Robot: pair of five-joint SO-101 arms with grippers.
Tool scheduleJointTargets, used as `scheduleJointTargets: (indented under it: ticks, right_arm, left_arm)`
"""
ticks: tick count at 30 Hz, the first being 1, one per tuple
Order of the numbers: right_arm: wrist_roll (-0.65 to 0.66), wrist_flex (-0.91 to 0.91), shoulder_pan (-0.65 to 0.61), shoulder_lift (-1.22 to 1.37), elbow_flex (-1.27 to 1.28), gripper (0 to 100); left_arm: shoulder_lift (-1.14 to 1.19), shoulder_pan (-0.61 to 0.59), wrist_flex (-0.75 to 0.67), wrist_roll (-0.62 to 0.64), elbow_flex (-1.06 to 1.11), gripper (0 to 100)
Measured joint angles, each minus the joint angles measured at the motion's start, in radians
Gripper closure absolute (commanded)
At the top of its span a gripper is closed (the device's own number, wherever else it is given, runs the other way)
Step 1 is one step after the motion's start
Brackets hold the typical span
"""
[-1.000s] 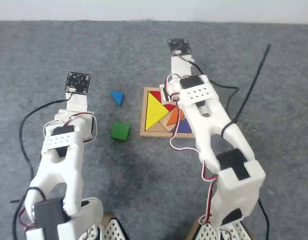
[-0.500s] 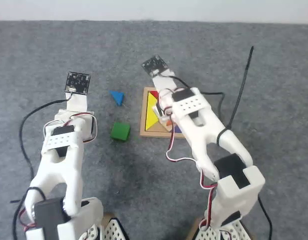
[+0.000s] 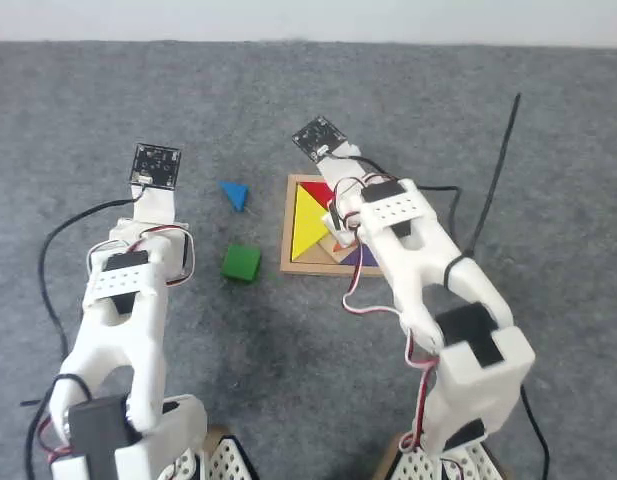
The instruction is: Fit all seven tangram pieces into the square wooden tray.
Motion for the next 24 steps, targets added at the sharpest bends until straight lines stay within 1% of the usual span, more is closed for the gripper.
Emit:
scheduleJointTargets:
  ticks: [8, 13, 19, 24]
  right_arm:
    - [0.069, 0.235, 0.002, 0.173, -0.278, 99.1]
    - [0.141, 0.330, 0.032, 0.221, -0.382, 99.1]
    - [0.222, 0.359, 0.091, 0.230, -0.427, 99.1]
    - [0.218, 0.316, 0.118, 0.230, -0.443, 99.1]
  left_arm:
    - [0.000, 0.000, 0.000, 0.000, 0.000, 99]
    - [0.000, 0.000, 0.000, 0.000, 0.000, 99]
    - [0.000, 0.000, 0.000, 0.000, 0.000, 99]
    - [0.000, 0.000, 0.000, 0.000, 0.000, 99]
